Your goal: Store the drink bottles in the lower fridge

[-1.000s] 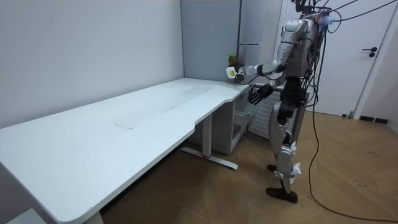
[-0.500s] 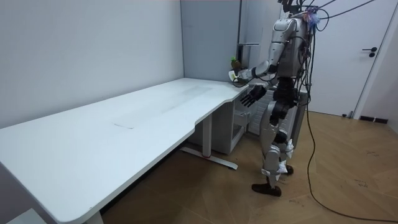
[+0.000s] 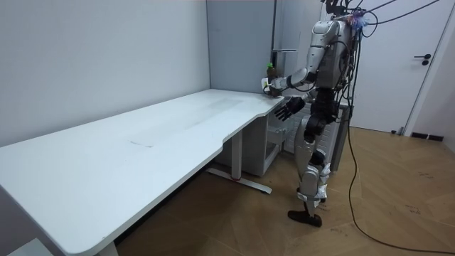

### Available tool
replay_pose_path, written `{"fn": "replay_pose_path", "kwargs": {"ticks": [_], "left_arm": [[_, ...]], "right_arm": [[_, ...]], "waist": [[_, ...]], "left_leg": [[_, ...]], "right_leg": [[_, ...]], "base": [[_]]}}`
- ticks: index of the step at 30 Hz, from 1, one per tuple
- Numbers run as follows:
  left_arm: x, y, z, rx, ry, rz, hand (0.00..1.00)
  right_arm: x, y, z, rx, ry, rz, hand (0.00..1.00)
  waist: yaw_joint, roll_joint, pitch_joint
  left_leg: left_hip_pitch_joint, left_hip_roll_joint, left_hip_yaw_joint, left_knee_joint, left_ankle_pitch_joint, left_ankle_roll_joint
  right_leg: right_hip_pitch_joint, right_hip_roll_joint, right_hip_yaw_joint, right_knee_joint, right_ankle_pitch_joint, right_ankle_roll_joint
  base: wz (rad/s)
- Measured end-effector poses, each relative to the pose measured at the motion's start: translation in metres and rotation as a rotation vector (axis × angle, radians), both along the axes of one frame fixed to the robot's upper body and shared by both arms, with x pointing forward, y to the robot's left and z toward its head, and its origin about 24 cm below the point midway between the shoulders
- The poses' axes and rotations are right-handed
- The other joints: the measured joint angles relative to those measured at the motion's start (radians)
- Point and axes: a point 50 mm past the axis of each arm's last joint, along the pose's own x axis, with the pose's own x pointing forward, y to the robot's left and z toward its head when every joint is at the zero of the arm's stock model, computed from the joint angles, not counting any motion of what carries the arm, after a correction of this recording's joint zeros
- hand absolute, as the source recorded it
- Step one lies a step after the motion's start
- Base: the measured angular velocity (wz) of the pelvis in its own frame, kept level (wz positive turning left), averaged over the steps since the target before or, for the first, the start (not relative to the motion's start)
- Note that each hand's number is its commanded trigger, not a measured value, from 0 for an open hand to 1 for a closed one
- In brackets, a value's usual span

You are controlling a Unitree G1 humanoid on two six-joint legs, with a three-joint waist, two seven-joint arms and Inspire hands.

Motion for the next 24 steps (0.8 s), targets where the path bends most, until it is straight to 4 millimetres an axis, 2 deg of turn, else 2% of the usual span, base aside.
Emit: {"fn": "replay_pose_path", "kwargs": {"ticks": [3, 5, 8, 12, 20, 24], "left_arm": [[-0.009, 0.008, 0.002, 0.021, -0.019, 0.000, 1.00], [-0.012, 0.010, 0.004, 0.042, -0.035, -0.016, 1.00], [-0.015, 0.012, 0.004, 0.070, -0.052, -0.011, 1.00], [-0.019, 0.019, 0.004, 0.112, -0.066, 0.015, 1.00], [-0.021, 0.027, 0.013, 0.165, -0.137, 0.043, 1.00], [-0.023, 0.026, 0.011, 0.154, -0.128, 0.024, 1.00]], "right_arm": [[0.003, 0.001, 0.004, 0.036, -0.019, -0.025, 0.00], [0.004, 0.000, 0.006, 0.038, -0.038, -0.030, 0.00], [0.003, -0.004, 0.008, 0.029, -0.066, -0.050, 0.00], [0.004, -0.010, 0.010, 0.013, -0.091, -0.068, 0.00], [0.000, -0.017, 0.010, 0.009, -0.097, -0.065, 0.00], [-0.002, -0.019, 0.009, 0.004, -0.092, -0.067, 0.00]], "waist": [[0.001, -0.015, -0.0026], [0.006, -0.015, -0.0038], [0.019, -0.012, -0.0061], [0.027, 0.000, -0.0106], [0.032, 0.006, -0.0100], [0.050, 0.007, -0.0093]], "left_leg": [[-0.002, 0.004, 0.001, 0.014, -0.003, -0.002], [-0.002, 0.006, 0.001, 0.016, -0.003, -0.003], [0.000, 0.009, 0.002, 0.016, -0.005, -0.006], [0.000, 0.014, -0.001, 0.014, -0.007, -0.010], [0.000, 0.019, -0.005, 0.014, -0.010, -0.012], [-0.010, 0.018, -0.005, 0.014, -0.011, -0.011]], "right_leg": [[0.003, 0.003, -0.005, -0.001, 0.001, -0.003], [0.004, 0.004, -0.005, -0.001, 0.002, -0.004], [0.005, 0.007, -0.006, -0.001, 0.003, -0.005], [0.002, 0.009, -0.033, 0.004, 0.003, -0.006], [0.002, 0.008, -0.082, 0.011, 0.002, -0.007], [-0.011, 0.006, -0.085, 0.013, 0.002, -0.007]], "base": [[0.00], [0.00], [0.00], [0.00], [0.00], [-0.02]]}}
